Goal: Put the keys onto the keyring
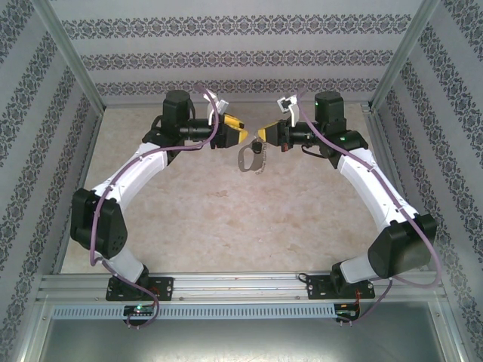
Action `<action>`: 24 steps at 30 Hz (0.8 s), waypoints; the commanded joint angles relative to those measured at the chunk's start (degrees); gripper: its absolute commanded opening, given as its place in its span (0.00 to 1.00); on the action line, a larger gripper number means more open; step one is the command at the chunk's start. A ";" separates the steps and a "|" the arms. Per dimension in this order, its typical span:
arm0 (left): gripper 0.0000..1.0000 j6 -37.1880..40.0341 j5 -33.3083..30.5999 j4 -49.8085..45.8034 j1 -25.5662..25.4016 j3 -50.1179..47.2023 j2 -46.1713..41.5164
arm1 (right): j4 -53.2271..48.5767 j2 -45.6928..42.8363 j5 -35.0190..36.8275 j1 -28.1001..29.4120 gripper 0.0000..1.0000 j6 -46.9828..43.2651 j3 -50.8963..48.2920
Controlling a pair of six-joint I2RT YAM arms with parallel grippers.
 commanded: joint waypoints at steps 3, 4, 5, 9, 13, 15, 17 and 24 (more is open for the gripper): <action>0.48 -3.28 5.01 2.66 0.11 1.27 1.49 | 0.43 1.32 -2.45 1.39 0.00 -1.42 2.40; 0.48 -3.77 5.34 3.13 0.06 1.20 1.61 | 0.55 1.33 -2.43 1.43 0.00 -1.44 2.47; 0.48 -4.17 5.65 3.61 -0.09 1.19 1.67 | 0.60 1.51 -2.34 1.65 0.00 -1.46 2.55; 0.48 -5.38 6.05 5.43 -0.57 0.47 1.64 | 0.81 1.81 -2.32 2.13 0.00 -1.31 2.73; 0.45 -7.34 6.78 7.71 -0.78 -0.32 1.55 | 0.94 2.13 -2.05 2.53 0.00 -1.35 2.90; 0.42 -7.38 7.05 7.79 -1.03 -0.42 1.46 | 1.07 2.22 -1.93 2.49 0.00 -1.10 2.98; 0.42 -7.54 7.46 7.69 -1.14 -0.65 1.45 | 1.30 2.28 -1.81 2.49 0.00 -1.02 3.08; 0.41 -7.44 7.80 7.74 -1.48 -1.66 1.46 | 1.56 2.54 -1.55 2.60 0.00 -0.74 3.35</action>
